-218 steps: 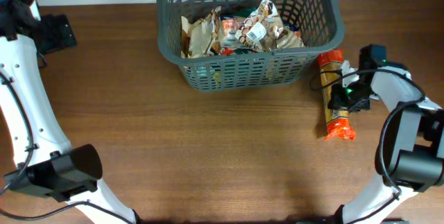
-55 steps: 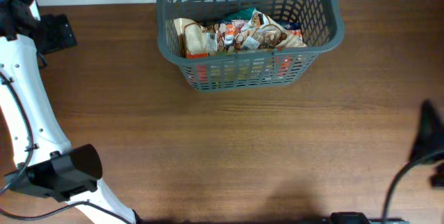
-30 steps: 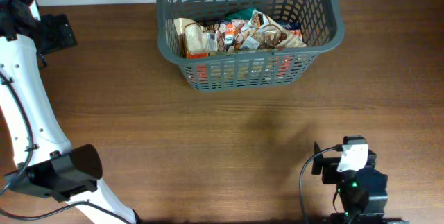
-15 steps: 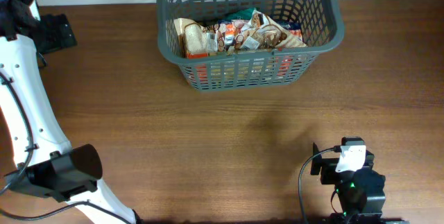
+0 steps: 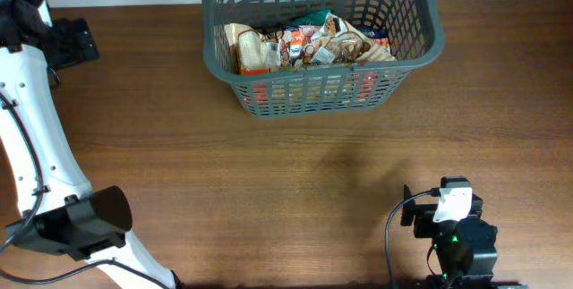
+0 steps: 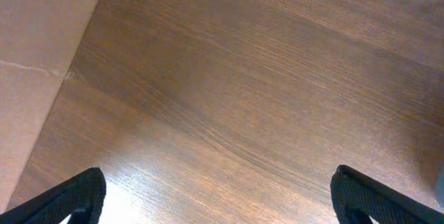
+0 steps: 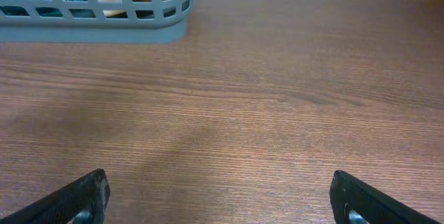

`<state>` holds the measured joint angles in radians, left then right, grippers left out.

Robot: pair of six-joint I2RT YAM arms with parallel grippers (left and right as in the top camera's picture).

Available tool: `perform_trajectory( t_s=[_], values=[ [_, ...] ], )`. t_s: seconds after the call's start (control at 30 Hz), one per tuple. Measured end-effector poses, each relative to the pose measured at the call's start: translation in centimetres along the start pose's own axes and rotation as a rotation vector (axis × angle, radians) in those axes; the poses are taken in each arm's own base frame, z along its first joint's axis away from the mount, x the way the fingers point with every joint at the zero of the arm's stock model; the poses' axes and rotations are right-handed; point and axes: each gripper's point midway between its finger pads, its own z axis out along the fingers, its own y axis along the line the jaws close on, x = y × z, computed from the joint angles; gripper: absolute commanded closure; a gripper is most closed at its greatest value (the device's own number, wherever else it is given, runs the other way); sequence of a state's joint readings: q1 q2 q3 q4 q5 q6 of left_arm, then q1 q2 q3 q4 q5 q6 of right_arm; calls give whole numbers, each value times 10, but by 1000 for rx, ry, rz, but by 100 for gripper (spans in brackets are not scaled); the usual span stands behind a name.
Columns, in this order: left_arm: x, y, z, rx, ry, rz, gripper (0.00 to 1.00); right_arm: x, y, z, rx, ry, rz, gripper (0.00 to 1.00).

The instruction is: Pack container

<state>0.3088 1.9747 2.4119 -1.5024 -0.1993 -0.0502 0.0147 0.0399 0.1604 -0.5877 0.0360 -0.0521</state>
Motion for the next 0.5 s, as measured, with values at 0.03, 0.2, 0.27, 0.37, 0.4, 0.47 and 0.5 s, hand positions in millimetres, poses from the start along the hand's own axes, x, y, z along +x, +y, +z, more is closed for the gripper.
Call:
perform_trajectory(
  t_s=[0.03, 0.2, 0.27, 0.37, 0.4, 0.47, 0.5],
  values=[
    [0, 0, 0, 0, 0, 0, 1, 0, 0, 0, 0, 0, 0, 1],
    [0, 0, 0, 1, 0, 1, 1, 0, 0, 0, 0, 0, 0, 1],
    [0, -1, 0, 2, -1, 3, 1, 0, 0, 0, 0, 0, 0, 1],
    [0, -3, -4, 5, -8, 7, 1, 0, 0, 0, 0, 0, 0, 1],
    [0, -4, -7, 7, -15, 8, 1, 0, 0, 0, 0, 0, 0, 1],
    [0, -5, -17, 11, -34, 10, 1, 0, 0, 0, 0, 0, 0, 1],
    [1, -5, -24, 14, -47, 10, 1, 0, 0, 0, 0, 0, 0, 1]
  ],
)
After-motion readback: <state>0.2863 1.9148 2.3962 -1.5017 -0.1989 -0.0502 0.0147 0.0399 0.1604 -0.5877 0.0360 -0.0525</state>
